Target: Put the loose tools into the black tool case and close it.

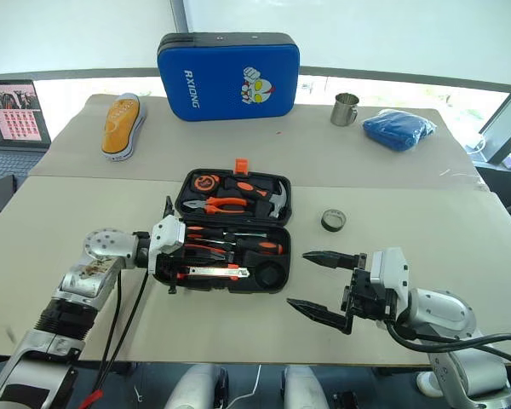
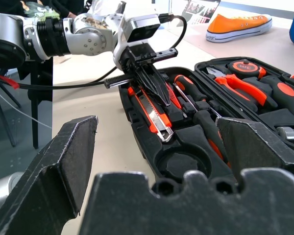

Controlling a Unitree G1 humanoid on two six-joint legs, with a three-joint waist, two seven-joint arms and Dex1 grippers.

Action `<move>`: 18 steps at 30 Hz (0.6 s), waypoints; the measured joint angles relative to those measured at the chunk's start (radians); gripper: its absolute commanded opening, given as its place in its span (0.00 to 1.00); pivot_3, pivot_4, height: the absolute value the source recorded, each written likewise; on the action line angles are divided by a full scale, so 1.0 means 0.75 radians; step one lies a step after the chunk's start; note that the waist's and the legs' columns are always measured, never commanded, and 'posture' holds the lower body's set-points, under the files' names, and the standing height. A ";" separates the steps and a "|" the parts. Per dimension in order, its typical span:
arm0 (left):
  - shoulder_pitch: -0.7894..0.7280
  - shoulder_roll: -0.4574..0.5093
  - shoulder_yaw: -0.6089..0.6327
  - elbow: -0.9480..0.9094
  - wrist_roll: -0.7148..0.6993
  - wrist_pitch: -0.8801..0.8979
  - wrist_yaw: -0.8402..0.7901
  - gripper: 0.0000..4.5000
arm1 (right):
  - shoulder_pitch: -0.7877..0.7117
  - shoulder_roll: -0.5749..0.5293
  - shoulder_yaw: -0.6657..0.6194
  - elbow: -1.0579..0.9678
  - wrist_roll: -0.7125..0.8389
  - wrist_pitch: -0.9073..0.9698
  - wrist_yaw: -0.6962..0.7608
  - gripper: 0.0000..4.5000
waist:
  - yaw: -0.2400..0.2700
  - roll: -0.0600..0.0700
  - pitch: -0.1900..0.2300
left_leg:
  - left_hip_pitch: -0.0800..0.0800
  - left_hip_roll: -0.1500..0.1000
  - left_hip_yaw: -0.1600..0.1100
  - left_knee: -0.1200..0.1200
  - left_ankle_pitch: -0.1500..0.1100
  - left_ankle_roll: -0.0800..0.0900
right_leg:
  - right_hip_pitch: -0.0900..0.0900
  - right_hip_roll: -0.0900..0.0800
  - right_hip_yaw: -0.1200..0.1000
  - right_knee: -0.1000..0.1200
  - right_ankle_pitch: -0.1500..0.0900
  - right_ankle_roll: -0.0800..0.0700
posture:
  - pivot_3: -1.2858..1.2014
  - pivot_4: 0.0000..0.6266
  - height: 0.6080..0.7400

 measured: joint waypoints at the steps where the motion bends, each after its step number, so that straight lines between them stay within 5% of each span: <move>1: 0.002 0.000 -0.001 0.000 0.001 -0.005 0.004 0.01 | 0.001 0.000 0.000 0.000 0.000 0.000 -0.001 1.00 | -0.001 0.000 0.000 | 0.002 0.000 0.000 0.000 0.000 0.000 | 0.002 0.000 0.000 -0.001 0.000 0.000 | 0.52 0.24 1.00; 11: 0.014 0.021 -0.033 0.034 0.047 -0.166 -0.003 0.01 | -0.012 0.006 0.000 0.000 -0.001 -0.001 -0.014 1.00 | -0.002 0.002 -0.001 | 0.012 0.000 0.001 -0.002 -0.002 0.003 | 0.013 0.000 0.000 -0.003 -0.001 0.001 | 0.52 0.24 1.00; 18: 0.064 0.021 -0.087 0.009 0.154 -0.212 0.104 0.01 | -0.037 0.034 0.008 0.004 -0.017 -0.005 -0.025 1.00 | -0.002 0.021 -0.015 | 0.027 0.000 0.001 -0.004 -0.008 0.013 | 0.032 0.000 0.000 -0.013 -0.002 0.003 | 0.52 0.24 1.00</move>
